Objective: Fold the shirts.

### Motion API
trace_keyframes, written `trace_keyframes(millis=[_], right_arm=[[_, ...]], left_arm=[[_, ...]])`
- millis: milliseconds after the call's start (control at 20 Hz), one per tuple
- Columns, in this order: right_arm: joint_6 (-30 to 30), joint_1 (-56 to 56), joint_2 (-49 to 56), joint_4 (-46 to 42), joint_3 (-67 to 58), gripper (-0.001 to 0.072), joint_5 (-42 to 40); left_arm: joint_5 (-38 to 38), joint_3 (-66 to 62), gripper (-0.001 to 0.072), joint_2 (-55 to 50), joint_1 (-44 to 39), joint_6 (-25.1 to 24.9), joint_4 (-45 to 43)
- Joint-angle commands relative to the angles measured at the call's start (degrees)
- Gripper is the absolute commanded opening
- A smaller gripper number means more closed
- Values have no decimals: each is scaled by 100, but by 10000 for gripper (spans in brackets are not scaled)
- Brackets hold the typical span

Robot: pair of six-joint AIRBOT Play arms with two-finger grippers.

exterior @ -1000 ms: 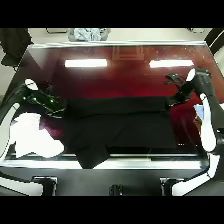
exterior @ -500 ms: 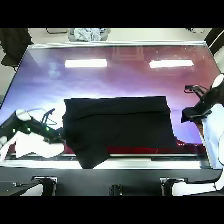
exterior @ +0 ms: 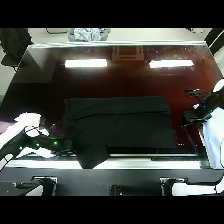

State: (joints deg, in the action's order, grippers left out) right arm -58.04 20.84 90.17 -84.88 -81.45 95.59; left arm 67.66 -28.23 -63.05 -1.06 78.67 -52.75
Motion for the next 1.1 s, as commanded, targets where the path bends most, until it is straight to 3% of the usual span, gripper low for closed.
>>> trace_keyframes(millis=[0,100,150,200,250,300,350,450,750,900,950,1000,1050], right_arm=[[4,2,-11,13,17,570,-13],[4,2,-13,-20,35,570,-15],[7,2,-28,-46,133,570,-20],[39,2,-61,-118,321,570,-37],[42,2,-127,-201,643,570,-120],[50,2,-212,-175,1003,570,-236],[186,2,-330,-68,1425,574,-361],[426,2,-533,208,2076,629,-662],[426,2,-754,634,2841,630,-1502],[398,2,-754,1080,3108,626,-1768],[308,2,-754,1099,3163,583,-1847],[234,2,-754,1102,3178,455,-1930],[155,2,-756,1088,3176,258,-1982]], left_arm=[[-662,76,492,24,-343,236,31],[-798,76,486,22,-385,297,31],[-857,76,382,22,-387,297,28],[-935,76,367,24,-391,319,28],[-992,76,286,24,-391,387,31],[-986,76,119,26,-393,367,31],[-981,76,62,28,-404,295,28],[-981,74,36,28,-402,225,28],[-968,74,35,120,-402,210,28],[-942,74,35,122,-402,-28,31],[-944,74,35,122,-402,-28,31],[-944,74,35,122,-402,-28,31],[-953,74,35,125,-402,-31,31]])
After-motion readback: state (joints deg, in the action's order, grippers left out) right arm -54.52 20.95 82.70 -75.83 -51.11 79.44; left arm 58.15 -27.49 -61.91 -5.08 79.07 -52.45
